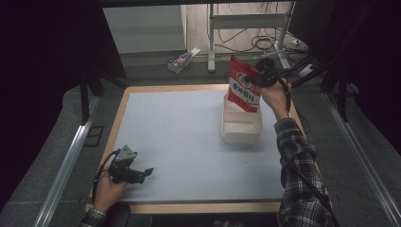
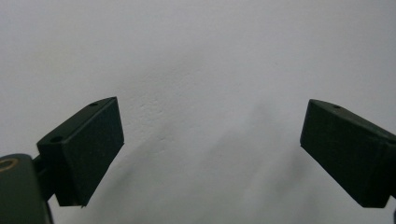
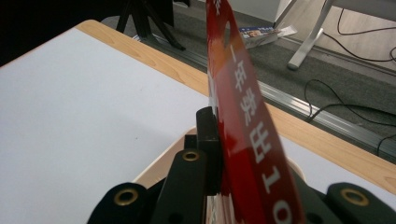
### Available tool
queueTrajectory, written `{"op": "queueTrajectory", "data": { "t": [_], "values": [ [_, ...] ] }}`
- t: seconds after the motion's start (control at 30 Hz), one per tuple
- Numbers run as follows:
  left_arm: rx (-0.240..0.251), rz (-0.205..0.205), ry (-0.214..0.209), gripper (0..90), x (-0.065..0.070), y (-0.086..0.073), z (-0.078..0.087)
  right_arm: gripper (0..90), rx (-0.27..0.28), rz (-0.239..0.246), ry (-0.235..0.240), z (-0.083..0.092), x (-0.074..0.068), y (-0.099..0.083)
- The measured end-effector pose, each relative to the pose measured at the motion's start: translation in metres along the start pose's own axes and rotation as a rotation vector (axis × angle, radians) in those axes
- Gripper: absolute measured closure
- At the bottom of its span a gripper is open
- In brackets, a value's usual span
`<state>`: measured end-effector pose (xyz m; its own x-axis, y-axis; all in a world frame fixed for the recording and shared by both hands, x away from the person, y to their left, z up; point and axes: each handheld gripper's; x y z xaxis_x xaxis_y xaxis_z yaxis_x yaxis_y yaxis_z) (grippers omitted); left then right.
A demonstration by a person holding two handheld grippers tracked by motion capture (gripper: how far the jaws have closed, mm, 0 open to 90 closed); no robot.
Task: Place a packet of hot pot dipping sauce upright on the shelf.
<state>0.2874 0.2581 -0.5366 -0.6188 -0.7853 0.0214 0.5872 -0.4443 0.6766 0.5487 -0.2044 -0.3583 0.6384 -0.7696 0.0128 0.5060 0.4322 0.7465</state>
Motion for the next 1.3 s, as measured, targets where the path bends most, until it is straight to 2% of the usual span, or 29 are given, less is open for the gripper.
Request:
{"op": "queueTrajectory", "data": {
  "t": [0.3,0.37,0.57,0.6,0.63,0.67,0.7,0.8,0.83,0.87,1.07,1.3],
  "values": [
    [0.002,0.003,-0.003,5.8,0.000,0.000,-0.001,87.4,-0.012,-0.005,0.004,-0.013,0.001,-0.008],
    [0.002,0.002,-0.003,5.8,0.000,0.000,-0.001,87.2,0.005,-0.016,0.008,-0.013,0.002,-0.010],
    [-0.006,-0.005,-0.002,5.8,0.001,0.000,-0.001,81.7,-0.009,-0.011,-0.025,-0.012,0.006,-0.015],
    [-0.008,-0.006,-0.002,5.8,0.001,0.000,-0.001,73.6,-0.019,-0.008,-0.041,-0.012,0.008,-0.016],
    [-0.008,-0.006,-0.002,5.8,0.001,0.000,-0.001,73.6,-0.019,-0.008,-0.041,-0.012,0.008,-0.016],
    [-0.008,-0.006,-0.001,5.8,0.000,0.000,-0.001,62.9,-0.028,-0.012,-0.046,-0.013,0.008,-0.016],
    [-0.008,-0.006,-0.001,5.8,0.000,0.000,-0.001,57.1,-0.033,-0.012,-0.055,-0.013,0.008,-0.016],
    [-0.007,-0.005,-0.002,5.8,0.000,0.000,-0.001,43.4,-0.043,-0.006,-0.065,-0.014,0.006,-0.014],
    [-0.007,-0.005,-0.002,5.7,0.000,0.000,-0.001,43.4,-0.043,-0.006,-0.065,-0.014,0.006,-0.014],
    [-0.007,-0.003,-0.004,5.7,0.000,0.000,-0.001,35.5,-0.046,0.000,-0.071,-0.014,0.004,-0.012],
    [-0.006,-0.005,-0.009,5.7,0.001,0.000,-0.001,22.4,-0.033,0.014,-0.072,-0.010,0.001,-0.012],
    [-0.007,-0.015,-0.009,5.8,0.002,0.000,-0.001,14.2,-0.038,0.043,-0.058,-0.002,-0.003,-0.014]
  ]
}}
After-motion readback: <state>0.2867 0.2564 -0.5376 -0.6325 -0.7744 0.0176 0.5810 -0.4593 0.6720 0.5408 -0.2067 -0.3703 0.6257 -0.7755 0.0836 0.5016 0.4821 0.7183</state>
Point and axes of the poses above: each handheld gripper's, and its own axes: z roughly backward along the jaws, y roughly out of its top, x roughly to its right, and after that the axes turned 4 degrees about -x, right-handed
